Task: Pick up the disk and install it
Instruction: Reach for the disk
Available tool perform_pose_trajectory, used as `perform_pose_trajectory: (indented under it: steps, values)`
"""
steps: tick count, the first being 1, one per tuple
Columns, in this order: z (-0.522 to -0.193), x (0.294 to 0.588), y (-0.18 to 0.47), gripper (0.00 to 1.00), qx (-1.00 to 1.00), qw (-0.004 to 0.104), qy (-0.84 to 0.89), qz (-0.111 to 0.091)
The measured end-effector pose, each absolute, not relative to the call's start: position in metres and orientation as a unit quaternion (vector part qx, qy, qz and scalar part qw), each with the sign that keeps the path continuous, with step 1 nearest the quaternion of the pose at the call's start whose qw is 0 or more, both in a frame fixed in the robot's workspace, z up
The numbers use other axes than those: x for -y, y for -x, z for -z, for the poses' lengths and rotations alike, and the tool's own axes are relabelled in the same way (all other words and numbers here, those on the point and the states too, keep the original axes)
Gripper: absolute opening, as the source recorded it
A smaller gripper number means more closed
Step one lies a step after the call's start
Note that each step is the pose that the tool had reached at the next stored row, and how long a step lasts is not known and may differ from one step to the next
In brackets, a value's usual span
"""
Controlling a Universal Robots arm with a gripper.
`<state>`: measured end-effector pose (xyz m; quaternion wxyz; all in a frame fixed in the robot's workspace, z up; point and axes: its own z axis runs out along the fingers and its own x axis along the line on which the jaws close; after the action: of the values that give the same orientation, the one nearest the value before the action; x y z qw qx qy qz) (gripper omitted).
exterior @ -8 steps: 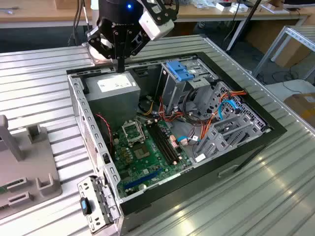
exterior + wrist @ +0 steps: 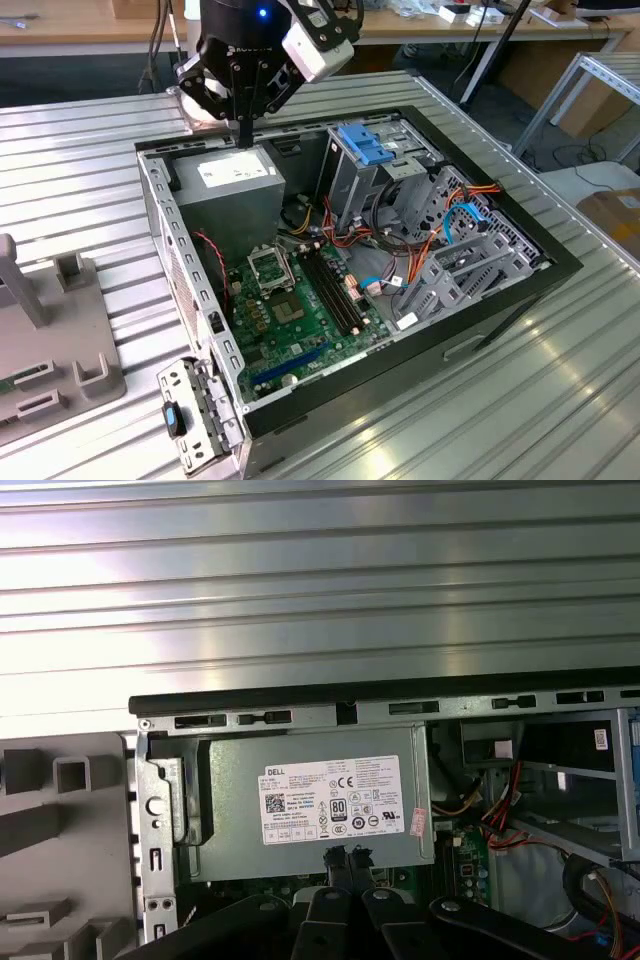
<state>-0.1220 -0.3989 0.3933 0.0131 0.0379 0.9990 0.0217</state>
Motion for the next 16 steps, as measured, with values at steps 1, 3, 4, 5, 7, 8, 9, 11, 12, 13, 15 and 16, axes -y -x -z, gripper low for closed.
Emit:
perform_pose_trajectory:
  steps: [1, 3, 4, 5, 7, 8, 9, 11, 12, 13, 15, 16]
  values:
    - [-0.393, 0.399, 0.122, 0.11, -0.999, 0.013, -0.038, -0.022]
    - [-0.393, 0.399, 0.122, 0.11, -0.999, 0.013, -0.038, -0.022]
    - [-0.393, 0.399, 0.122, 0.11, -0.999, 0.013, -0.038, -0.022]
    - [-0.393, 0.399, 0.123, 0.11, -0.999, 0.013, -0.038, -0.022]
    - [-0.393, 0.399, 0.125, 0.11, -0.999, 0.013, -0.038, -0.022]
    - [-0.393, 0.399, 0.126, 0.11, -0.999, 0.013, -0.038, -0.022]
    - [-0.393, 0.399, 0.127, 0.11, -0.999, 0.013, -0.038, -0.022]
    - [-0.393, 0.399, 0.132, 0.11, -0.999, 0.013, -0.038, -0.022]
    - [-0.393, 0.399, 0.134, 0.11, -0.999, 0.013, -0.038, -0.022]
    - [-0.393, 0.399, 0.135, 0.11, -0.999, 0.013, -0.038, -0.022]
    - [-0.393, 0.399, 0.140, 0.11, -0.999, 0.013, -0.038, -0.022]
    - [-0.393, 0.399, 0.144, 0.11, -0.999, 0.013, -0.038, -0.022]
